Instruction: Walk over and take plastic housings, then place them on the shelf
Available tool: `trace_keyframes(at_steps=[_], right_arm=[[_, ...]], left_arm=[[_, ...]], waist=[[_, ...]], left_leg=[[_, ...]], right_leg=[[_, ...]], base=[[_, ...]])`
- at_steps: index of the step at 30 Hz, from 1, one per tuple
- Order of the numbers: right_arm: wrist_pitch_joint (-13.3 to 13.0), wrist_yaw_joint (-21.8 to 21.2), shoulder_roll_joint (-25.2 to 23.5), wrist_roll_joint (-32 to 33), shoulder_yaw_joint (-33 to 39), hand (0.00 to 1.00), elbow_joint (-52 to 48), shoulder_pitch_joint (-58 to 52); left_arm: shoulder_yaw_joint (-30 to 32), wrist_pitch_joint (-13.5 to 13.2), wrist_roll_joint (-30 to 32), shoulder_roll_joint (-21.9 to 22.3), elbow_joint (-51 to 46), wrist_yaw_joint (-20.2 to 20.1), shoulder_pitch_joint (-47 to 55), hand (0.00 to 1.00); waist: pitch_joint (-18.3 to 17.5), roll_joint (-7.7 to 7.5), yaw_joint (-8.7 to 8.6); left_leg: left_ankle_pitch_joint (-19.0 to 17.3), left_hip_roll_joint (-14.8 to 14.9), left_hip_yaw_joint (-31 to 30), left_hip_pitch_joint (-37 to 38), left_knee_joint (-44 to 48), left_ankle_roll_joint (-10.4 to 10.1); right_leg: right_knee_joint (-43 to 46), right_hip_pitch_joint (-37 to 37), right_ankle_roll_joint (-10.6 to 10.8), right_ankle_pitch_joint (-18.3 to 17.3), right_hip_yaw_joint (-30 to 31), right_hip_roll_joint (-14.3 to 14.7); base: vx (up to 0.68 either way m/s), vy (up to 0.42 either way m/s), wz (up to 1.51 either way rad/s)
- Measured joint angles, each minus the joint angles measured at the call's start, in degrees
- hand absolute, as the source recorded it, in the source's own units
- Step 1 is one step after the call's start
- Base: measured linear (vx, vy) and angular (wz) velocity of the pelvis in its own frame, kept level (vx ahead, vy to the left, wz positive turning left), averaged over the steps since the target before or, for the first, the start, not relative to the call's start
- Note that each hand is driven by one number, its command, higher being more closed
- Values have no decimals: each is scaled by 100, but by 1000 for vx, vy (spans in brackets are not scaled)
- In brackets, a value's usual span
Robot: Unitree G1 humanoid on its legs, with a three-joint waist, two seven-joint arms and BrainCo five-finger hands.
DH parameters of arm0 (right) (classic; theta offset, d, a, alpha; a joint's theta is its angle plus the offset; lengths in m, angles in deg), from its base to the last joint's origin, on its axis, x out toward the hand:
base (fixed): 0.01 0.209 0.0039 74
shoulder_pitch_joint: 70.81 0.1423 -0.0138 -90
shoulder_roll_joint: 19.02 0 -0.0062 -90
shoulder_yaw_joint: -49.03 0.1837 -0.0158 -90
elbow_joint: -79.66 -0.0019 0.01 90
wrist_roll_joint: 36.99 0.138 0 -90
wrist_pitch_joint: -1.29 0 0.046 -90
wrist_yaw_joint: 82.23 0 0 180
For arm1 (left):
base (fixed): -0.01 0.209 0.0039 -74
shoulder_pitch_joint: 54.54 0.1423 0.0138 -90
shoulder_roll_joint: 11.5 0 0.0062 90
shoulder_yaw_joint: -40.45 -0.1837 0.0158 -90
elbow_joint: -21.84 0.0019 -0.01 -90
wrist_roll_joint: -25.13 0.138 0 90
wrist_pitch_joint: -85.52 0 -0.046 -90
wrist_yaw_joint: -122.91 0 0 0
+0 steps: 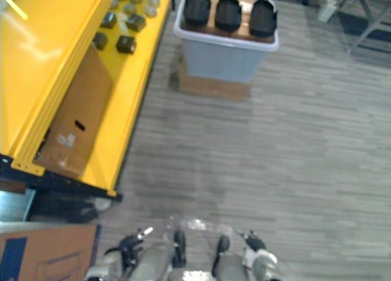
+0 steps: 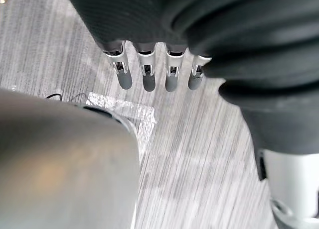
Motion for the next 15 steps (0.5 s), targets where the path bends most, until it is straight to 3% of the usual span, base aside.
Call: trace_keyframes(at_steps=[7, 11, 15], right_arm=[[-131, -105, -15, -117, -81, 0, 31, -65], [-118, -96, -20, -118, -164, 0, 33, -164], [-91, -77, -3, -82, -156, 0, 27, -408]], left_arm=[[-5, -316, -202, 39, -1, 505, 71, 0], [158, -233, -151, 36, -22, 724, 194, 0], [301, -176, 104, 19, 26, 683, 539, 0]], waist=[[47, 21, 66], [44, 24, 164], [-82, 8, 192]], left_leg=[[-166, 31, -248, -18, 407, -73], [-180, 113, -248, 36, 468, -86], [-357, 210, -123, 131, 586, -38]], right_leg=[[250, 187, 78, -359, -57, -4], [259, 249, 20, -430, -66, 60], [360, 304, -4, -497, 11, 101]], base=[[-76, -22, 19], [-49, -27, -1], [22, 7, -15]])
